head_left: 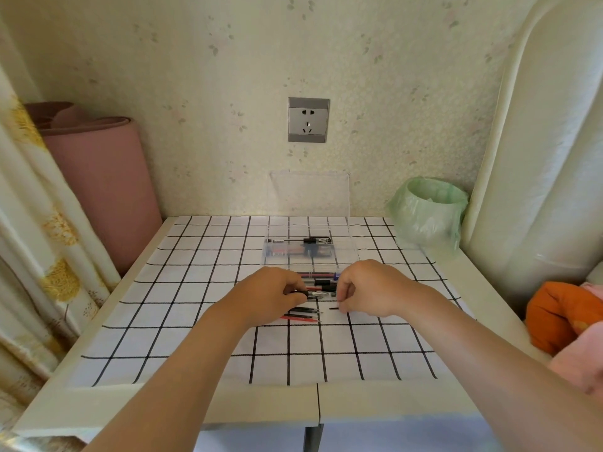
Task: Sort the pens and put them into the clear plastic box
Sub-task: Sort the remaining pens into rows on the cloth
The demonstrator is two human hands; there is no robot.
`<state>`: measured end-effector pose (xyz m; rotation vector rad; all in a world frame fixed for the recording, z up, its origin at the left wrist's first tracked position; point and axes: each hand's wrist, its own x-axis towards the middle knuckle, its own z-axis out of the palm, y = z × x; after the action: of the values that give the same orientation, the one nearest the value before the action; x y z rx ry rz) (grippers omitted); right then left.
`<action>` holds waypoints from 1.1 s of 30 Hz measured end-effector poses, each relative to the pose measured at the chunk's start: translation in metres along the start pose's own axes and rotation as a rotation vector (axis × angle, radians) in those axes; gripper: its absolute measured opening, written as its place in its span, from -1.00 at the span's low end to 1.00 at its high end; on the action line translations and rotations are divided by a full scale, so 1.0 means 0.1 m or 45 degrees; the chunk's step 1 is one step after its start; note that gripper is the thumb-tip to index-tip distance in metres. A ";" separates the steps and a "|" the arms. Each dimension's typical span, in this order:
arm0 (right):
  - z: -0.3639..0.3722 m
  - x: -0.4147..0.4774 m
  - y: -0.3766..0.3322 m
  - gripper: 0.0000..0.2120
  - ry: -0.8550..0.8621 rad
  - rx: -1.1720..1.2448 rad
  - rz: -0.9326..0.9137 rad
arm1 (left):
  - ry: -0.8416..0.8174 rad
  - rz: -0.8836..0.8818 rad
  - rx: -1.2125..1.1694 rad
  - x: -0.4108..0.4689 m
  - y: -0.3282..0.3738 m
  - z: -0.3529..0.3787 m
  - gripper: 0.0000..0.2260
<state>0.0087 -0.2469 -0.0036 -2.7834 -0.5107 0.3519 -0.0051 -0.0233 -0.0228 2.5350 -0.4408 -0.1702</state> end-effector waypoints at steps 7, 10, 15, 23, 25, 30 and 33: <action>0.05 0.09 0.00 -0.86 0.113 0.200 -0.086 | 0.005 0.010 -0.003 0.00 0.01 -0.01 -0.89; 0.05 0.10 -0.03 -0.87 0.135 0.237 -0.119 | 0.007 0.007 -0.011 0.00 0.01 -0.01 -0.89; 0.08 0.10 -0.08 -0.87 0.131 0.322 -0.143 | 0.008 0.011 -0.014 0.00 0.03 -0.02 -0.89; 0.09 0.14 -0.12 -0.82 0.180 0.294 -0.159 | 0.015 -0.001 -0.074 -0.01 0.09 -0.04 -0.84; 0.09 0.13 -0.12 -0.83 0.169 0.250 -0.159 | 0.014 0.001 -0.060 -0.02 0.08 -0.06 -0.82; 0.15 0.14 -0.20 -0.85 0.161 0.282 -0.219 | 0.059 0.016 -0.015 -0.05 0.07 -0.11 -0.83; 0.16 0.15 -0.25 -0.80 0.126 0.393 -0.224 | 0.081 0.021 -0.006 -0.08 0.05 -0.13 -0.82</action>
<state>0.0100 -0.2151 -0.0132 -2.4244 -0.6147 0.2297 -0.0115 -0.0174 -0.0089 2.5233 -0.4358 -0.0844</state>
